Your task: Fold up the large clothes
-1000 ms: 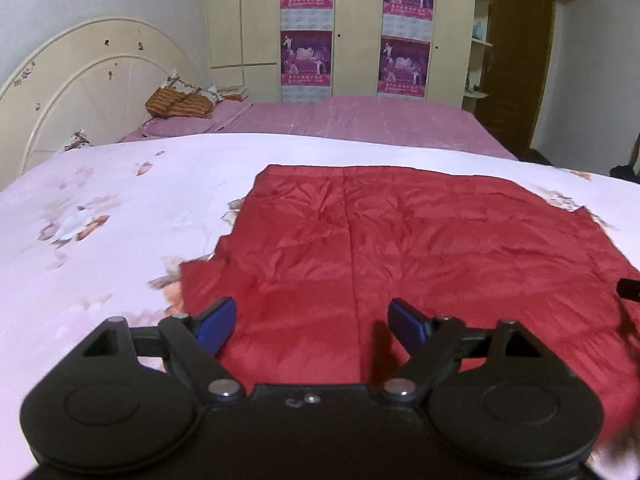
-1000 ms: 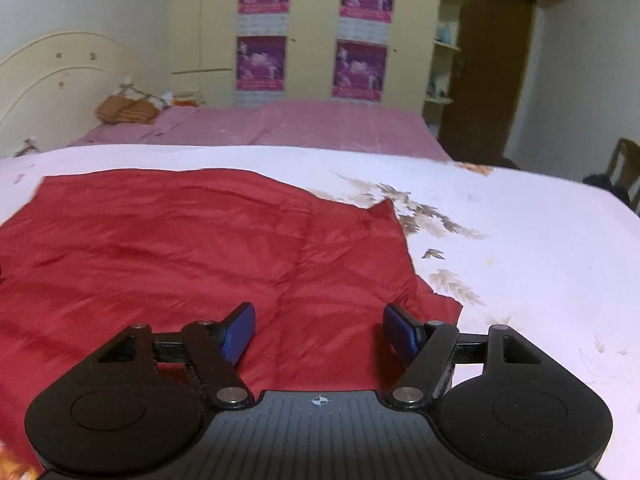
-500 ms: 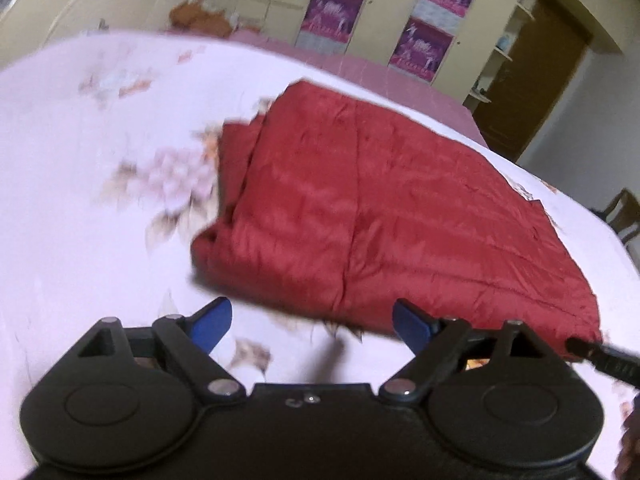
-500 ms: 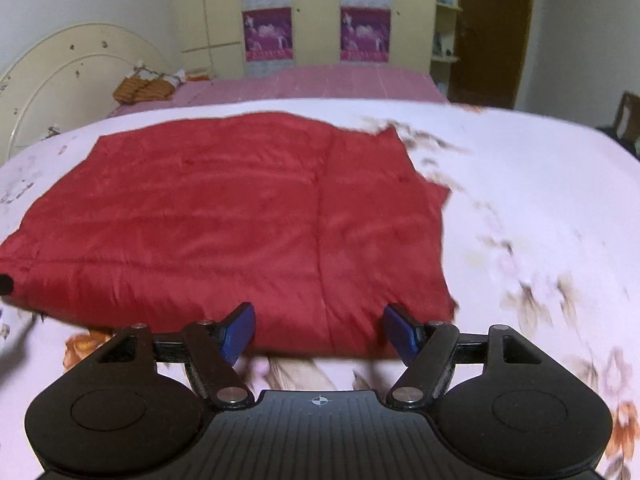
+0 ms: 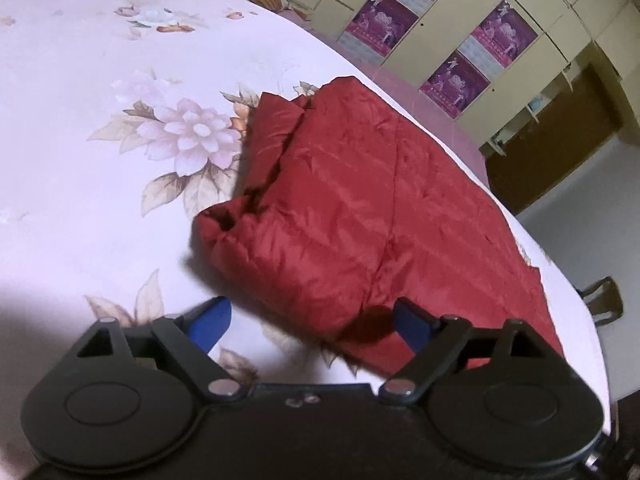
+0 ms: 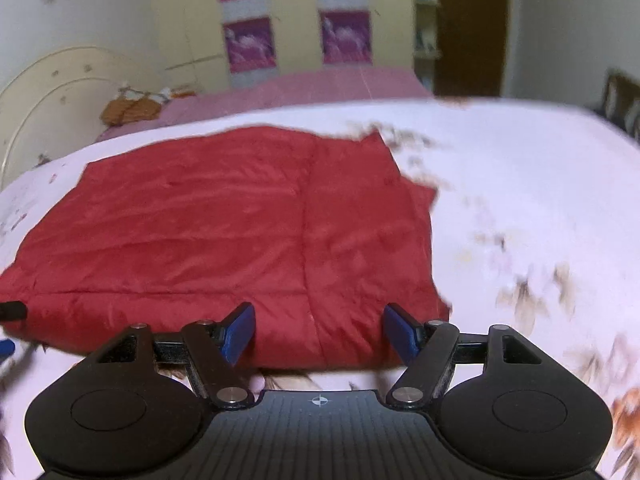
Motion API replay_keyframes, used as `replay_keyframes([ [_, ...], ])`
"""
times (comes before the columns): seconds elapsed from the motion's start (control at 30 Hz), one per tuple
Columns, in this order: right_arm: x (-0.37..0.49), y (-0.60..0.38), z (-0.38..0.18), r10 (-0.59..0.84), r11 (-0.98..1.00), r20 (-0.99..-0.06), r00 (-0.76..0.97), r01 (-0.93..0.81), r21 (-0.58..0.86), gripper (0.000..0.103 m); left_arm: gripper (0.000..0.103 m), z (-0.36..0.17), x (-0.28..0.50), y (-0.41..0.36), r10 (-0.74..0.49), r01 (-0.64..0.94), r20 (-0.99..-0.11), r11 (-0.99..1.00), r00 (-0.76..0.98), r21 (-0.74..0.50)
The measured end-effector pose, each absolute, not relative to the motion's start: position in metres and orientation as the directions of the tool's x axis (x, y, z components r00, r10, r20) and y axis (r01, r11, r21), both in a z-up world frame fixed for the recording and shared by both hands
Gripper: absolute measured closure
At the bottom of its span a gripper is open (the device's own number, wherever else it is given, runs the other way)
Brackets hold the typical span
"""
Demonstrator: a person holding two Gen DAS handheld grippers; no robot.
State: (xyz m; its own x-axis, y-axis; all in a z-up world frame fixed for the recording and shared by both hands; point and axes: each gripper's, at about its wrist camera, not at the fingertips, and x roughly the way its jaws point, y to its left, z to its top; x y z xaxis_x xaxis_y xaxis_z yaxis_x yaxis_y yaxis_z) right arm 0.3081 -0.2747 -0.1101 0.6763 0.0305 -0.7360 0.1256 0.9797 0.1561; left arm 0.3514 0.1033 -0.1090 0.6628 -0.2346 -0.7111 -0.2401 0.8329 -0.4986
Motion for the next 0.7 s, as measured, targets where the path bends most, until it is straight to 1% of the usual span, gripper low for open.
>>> replay_keyframes([
  [0.07, 0.303, -0.282, -0.113, -0.004, 0.979, -0.74, 0.672, 0.155, 0.135, 0.033, 0.017, -0.111, 0.355, 0.106, -0.234, -0.249, -0.698, 0.82, 0.676, -0.516],
  [0.13, 0.302, -0.291, -0.114, -0.041, 0.976, -0.739, 0.672, 0.187, 0.116, 0.033, 0.026, -0.113, 0.358, 0.109, -0.231, -0.26, -0.687, 0.806, 0.688, -0.531],
  [0.17, 0.303, -0.296, -0.115, -0.05, 0.972, -0.745, 0.665, 0.204, 0.117, 0.033, 0.028, -0.114, 0.36, 0.111, -0.229, -0.268, -0.682, 0.798, 0.694, -0.54],
  [0.2, 0.304, -0.301, -0.116, -0.043, 0.967, -0.753, 0.656, 0.217, 0.134, 0.033, 0.032, -0.115, 0.361, 0.113, -0.225, -0.278, -0.678, 0.789, 0.7, -0.548],
  [0.3, 0.299, -0.313, -0.117, 0.034, 0.936, -0.769, 0.639, 0.248, 0.248, 0.033, 0.041, -0.116, 0.362, 0.114, -0.22, -0.286, -0.673, 0.781, 0.706, -0.556],
  [0.4, 0.296, -0.319, -0.123, 0.147, 0.883, -0.765, 0.627, 0.264, 0.387, 0.033, 0.048, -0.118, 0.363, 0.113, -0.217, -0.284, -0.666, 0.78, 0.713, -0.558],
  [0.43, 0.298, -0.319, -0.126, 0.183, 0.861, -0.758, 0.626, 0.27, 0.43, 0.033, 0.054, -0.118, 0.363, 0.113, -0.221, -0.286, -0.664, 0.775, 0.714, -0.564],
  [0.47, 0.301, -0.318, -0.127, 0.199, 0.849, -0.752, 0.628, 0.272, 0.452, 0.033, 0.058, -0.119, 0.364, 0.113, -0.231, -0.283, -0.663, 0.769, 0.712, -0.573],
  [0.5, 0.303, -0.317, -0.128, 0.206, 0.841, -0.743, 0.637, 0.274, 0.467, 0.033, 0.064, -0.12, 0.364, 0.112, -0.243, -0.281, -0.663, 0.764, 0.708, -0.581],
  [0.53, 0.307, -0.317, -0.128, 0.215, 0.829, -0.732, 0.647, 0.276, 0.487, 0.033, 0.068, -0.121, 0.366, 0.111, -0.252, -0.278, -0.663, 0.761, 0.705, -0.586],
  [0.6, 0.314, -0.318, -0.129, 0.231, 0.799, -0.711, 0.664, 0.287, 0.528, 0.033, 0.07, -0.122, 0.367, 0.109, -0.25, -0.283, -0.663, 0.759, 0.706, -0.587],
  [0.67, 0.323, -0.317, -0.131, 0.233, 0.791, -0.7, 0.675, 0.287, 0.54, 0.034, 0.072, -0.124, 0.368, 0.11, -0.255, -0.288, -0.658, 0.747, 0.709, -0.599],
  [0.7, 0.326, -0.316, -0.131, 0.231, 0.788, -0.694, 0.682, 0.286, 0.545, 0.053, 0.074, -0.125, 0.368, 0.111, -0.256, -0.288, -0.655, 0.744, 0.711, -0.603],
])
